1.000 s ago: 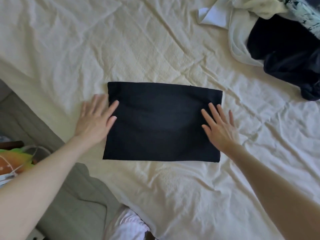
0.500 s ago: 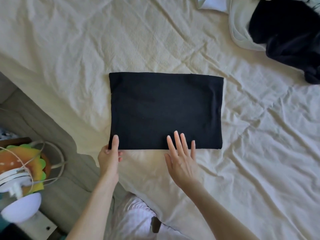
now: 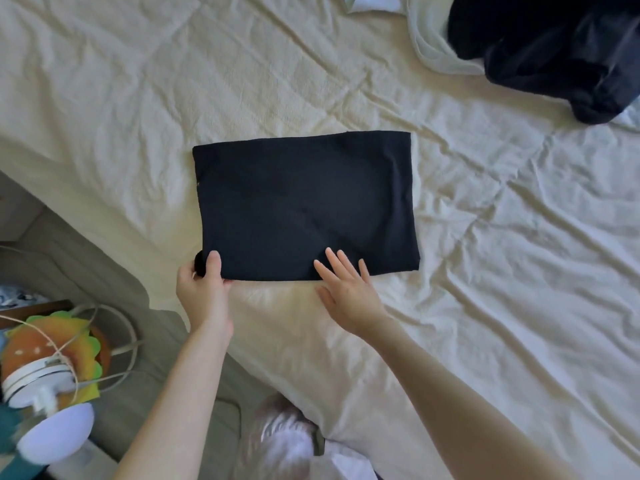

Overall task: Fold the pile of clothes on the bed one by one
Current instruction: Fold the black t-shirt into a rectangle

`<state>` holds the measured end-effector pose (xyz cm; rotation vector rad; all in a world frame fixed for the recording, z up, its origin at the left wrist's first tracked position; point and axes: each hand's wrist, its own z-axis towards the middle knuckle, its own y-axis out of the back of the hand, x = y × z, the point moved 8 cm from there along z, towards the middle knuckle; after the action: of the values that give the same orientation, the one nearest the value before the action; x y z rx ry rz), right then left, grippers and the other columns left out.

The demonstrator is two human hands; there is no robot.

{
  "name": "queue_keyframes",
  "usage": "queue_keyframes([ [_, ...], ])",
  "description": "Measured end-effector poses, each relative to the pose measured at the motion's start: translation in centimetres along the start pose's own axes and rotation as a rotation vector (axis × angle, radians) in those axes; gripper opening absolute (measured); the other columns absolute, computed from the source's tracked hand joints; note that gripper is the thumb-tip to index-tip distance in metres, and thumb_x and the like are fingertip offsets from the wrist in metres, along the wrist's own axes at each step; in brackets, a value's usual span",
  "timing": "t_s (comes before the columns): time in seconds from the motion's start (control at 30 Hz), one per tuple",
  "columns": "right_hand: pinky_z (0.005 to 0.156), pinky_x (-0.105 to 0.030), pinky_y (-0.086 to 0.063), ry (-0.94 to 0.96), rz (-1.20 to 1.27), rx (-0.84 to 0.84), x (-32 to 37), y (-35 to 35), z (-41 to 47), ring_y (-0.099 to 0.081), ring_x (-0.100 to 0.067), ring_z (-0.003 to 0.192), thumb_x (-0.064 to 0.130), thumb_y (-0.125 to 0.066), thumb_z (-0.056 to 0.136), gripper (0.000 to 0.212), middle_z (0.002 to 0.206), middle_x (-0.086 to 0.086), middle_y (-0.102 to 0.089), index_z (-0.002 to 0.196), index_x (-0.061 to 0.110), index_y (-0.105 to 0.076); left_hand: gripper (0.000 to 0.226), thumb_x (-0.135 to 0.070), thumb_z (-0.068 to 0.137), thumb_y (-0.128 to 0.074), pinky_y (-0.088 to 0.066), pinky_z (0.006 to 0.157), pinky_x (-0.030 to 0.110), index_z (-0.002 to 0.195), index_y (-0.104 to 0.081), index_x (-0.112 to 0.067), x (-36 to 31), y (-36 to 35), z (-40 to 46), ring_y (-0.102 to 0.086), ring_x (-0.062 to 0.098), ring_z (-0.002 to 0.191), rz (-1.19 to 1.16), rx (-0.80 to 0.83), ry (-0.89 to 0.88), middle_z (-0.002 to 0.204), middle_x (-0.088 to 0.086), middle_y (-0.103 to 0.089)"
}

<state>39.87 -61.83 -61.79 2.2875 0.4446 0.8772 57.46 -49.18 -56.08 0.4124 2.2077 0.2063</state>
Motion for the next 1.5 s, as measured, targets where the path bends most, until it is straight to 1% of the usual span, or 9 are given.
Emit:
queue_keyframes([
  [0.1,0.111,-0.027,-0.026,-0.21,0.719,-0.046,-1.8,2.7,-1.5,-0.045,-0.001,0.122,0.034,-0.036,0.101,0.045,0.134,0.004,-0.049,0.144,0.022,-0.039,0.012,-0.02,0.095,-0.053,-0.049,0.08,0.02,0.102,-0.046,-0.015,-3.7,-3.1,-2.8,-0.059,0.01,0.09,0.19,0.018,-0.31,0.096,-0.007,-0.057],
  [0.2,0.099,-0.028,-0.045,-0.347,1.212,-0.197,-4.7,5.7,-3.1,-0.057,-0.004,0.112,0.034,-0.045,0.098,0.035,0.127,0.007,-0.059,0.131,0.023,-0.053,0.011,-0.017,0.093,-0.055,-0.037,0.067,0.002,0.093,-0.044,-0.014,-6.8,-8.5,-6.8,-0.053,-0.005,0.074,0.33,0.114,-0.651,0.084,-0.012,-0.055],
  [0.3,0.086,-0.028,-0.053,-0.379,1.468,-0.319,-8.0,8.1,-4.2,-0.065,-0.012,0.101,0.036,-0.046,0.098,0.022,0.112,0.002,-0.066,0.112,0.024,-0.059,0.011,-0.016,0.092,-0.058,-0.043,0.068,0.012,0.094,-0.051,-0.007,-6.2,-15.1,-11.5,-0.06,0.003,0.083,0.503,0.303,-0.931,0.099,0.007,-0.067],
  [0.43,0.079,-0.027,-0.056,-0.408,1.47,-0.389,-11.4,9.5,-4.9,-0.069,-0.013,0.092,0.037,-0.045,0.098,0.027,0.098,0.001,-0.073,0.099,0.021,-0.066,0.031,-0.013,0.092,-0.057,-0.044,0.092,0.033,0.121,-0.055,-0.002,0.6,-20.8,-15.2,-0.057,0.023,0.116,0.89,0.622,-1.124,0.129,0.008,-0.058],
  [0.57,0.074,-0.025,-0.057,-0.539,1.265,-0.384,-13.3,8.9,-4.1,-0.068,-0.014,0.085,0.025,-0.059,0.092,0.026,0.09,-0.003,-0.071,0.111,0.007,-0.064,0.036,-0.01,0.093,-0.053,-0.01,0.118,0.043,0.129,-0.049,-0.009,5.7,-19.6,-13.1,-0.019,0.023,0.144,1.181,0.636,-1.098,0.152,0.006,-0.031],
  [0.9,0.071,-0.028,-0.053,-0.715,1.03,-0.41,-14.8,7.5,-3.4,-0.062,-0.02,0.081,0.012,-0.061,0.088,0.008,0.082,-0.002,-0.063,0.08,0.014,-0.061,0.009,0.014,0.081,-0.062,-0.048,0.097,0.048,0.083,-0.06,0.004,4.3,-12.8,-8.6,-0.046,0.038,0.127,1.2,0.526,-1.186,0.132,0.021,-0.054],
  [1.13,0.079,-0.032,-0.057,-0.741,1.418,-0.117,-14.8,5.4,-3.3,-0.065,-0.024,0.092,0.008,-0.066,0.087,0.014,0.1,-0.012,-0.065,0.097,0.001,-0.061,0.046,-0.004,0.075,-0.077,-0.045,0.097,0.053,0.116,-0.061,0.008,5.2,-13.2,-8.3,-0.051,0.039,0.123,1.386,0.601,-1.297,0.132,0.023,-0.054],
  [1.33,0.066,-0.026,-0.052,-0.718,1.433,-0.098,-14.8,5.5,-3.0,-0.06,-0.021,0.09,0.003,-0.065,0.086,0.011,0.097,-0.013,-0.059,0.095,0.001,-0.058,0.046,0.024,0.059,-0.073,-0.049,0.087,0.058,0.103,-0.066,0.012,3.8,-13.8,-8.8,-0.06,0.043,0.108,1.384,0.559,-1.437,0.113,0.027,-0.064],
  [1.5,0.07,-0.026,-0.052,-0.671,1.343,-0.169,-13.9,5.6,-5.3,-0.06,-0.018,0.079,0.004,-0.06,0.089,0.014,0.087,-0.008,-0.059,0.079,0.008,-0.051,0.023,0.017,0.077,-0.061,-0.056,0.079,0.05,0.098,-0.067,0.011,2.4,-12.3,-10.1,-0.059,0.04,0.112,1.197,0.648,-1.167,0.114,0.023,-0.065],
])
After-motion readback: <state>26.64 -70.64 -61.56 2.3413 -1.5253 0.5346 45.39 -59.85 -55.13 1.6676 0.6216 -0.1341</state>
